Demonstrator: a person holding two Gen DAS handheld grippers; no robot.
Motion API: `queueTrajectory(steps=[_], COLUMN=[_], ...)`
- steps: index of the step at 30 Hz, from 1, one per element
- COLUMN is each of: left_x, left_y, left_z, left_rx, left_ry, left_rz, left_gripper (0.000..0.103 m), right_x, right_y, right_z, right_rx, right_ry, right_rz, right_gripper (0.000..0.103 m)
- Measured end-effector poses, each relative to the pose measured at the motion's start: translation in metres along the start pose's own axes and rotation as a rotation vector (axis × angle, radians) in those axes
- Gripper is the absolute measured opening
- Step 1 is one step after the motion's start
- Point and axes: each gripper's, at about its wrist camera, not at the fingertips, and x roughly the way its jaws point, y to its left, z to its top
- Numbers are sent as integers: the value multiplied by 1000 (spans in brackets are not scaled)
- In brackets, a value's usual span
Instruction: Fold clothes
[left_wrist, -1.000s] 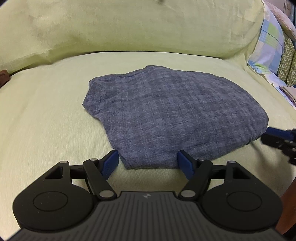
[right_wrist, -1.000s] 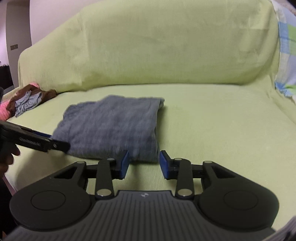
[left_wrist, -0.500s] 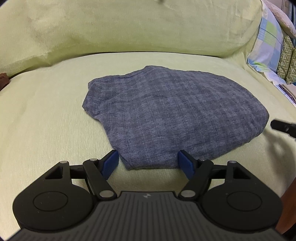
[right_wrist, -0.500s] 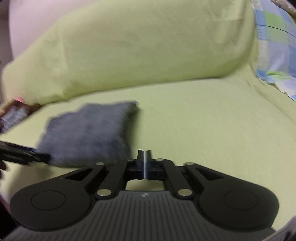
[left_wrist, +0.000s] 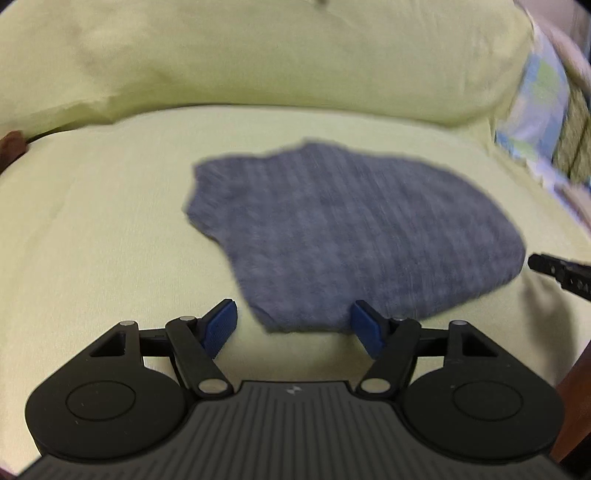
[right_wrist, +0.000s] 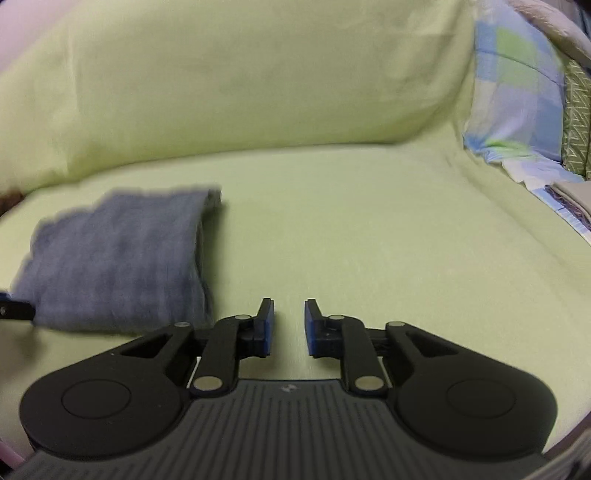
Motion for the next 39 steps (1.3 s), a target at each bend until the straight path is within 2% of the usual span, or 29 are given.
queueTrajectory(steps=[1, 4, 6, 9, 10, 12, 14, 17, 18, 20, 21, 22, 24, 25, 27, 30, 33, 35, 36, 39], left_x=[-3, 1, 16, 45, 52, 73, 70, 58, 52, 51, 54, 57, 79, 86, 110, 125, 126, 126, 123, 103], left_y=[3, 5, -3, -14, -15, -1, 18, 37, 36, 25, 16, 12, -4, -6, -8, 2, 8, 13, 17, 20], left_z=[4, 27, 39, 43, 42, 38, 38, 49, 57, 69, 76, 79, 86, 87, 84, 78, 77, 79, 81, 87], left_rx=[-5, -9, 8, 38, 43, 30, -11, -90, -104, -78, -56, -46, -17, -11, 2, 14, 45, 44, 36, 21], left_ry=[-14, -44, -44, -23, -7, 42, 38, 1, -27, -59, -63, -59, -24, -11, 32, 34, 17, 14, 15, -17], left_rz=[0, -4, -27, -20, -3, 92, 148, 139, 122, 92, 74, 63, 29, 32, 85, 156, 215, 251, 267, 292], left_gripper=[69, 69, 69, 70, 70, 70, 69, 68, 68, 69, 69, 69, 69, 69, 69, 70, 74, 74, 72, 70], right_x=[-6, -13, 0, 28, 40, 50, 53, 46, 45, 56, 63, 71, 87, 95, 122, 143, 148, 146, 147, 135], right_y=[2, 28, 50, 66, 65, 58, 49, 44, 47, 60, 67, 73, 84, 88, 95, 93, 74, 61, 52, 34], right_z=[4, 17, 23, 21, 17, 11, 6, 13, 19, 35, 43, 48, 56, 58, 59, 54, 49, 50, 51, 53], right_rx=[16, -5, -30, -49, -36, -26, -15, -18, -34, -52, -60, -68, -85, -87, -80, -105, -102, -74, -55, -10], right_ry=[-39, -125, -114, -79, -50, -10, 10, -40, -72, -96, -104, -100, -77, -59, 4, 59, 59, 54, 54, 31], right_rz=[35, 160, 227, 226, 195, 128, 73, 45, 50, 115, 152, 182, 237, 254, 271, 205, 119, 65, 25, -14], right_gripper=[28, 27, 26, 25, 25, 25, 31, 32, 31, 31, 25, 18, 11, 9, 9, 6, 4, 5, 11, 11])
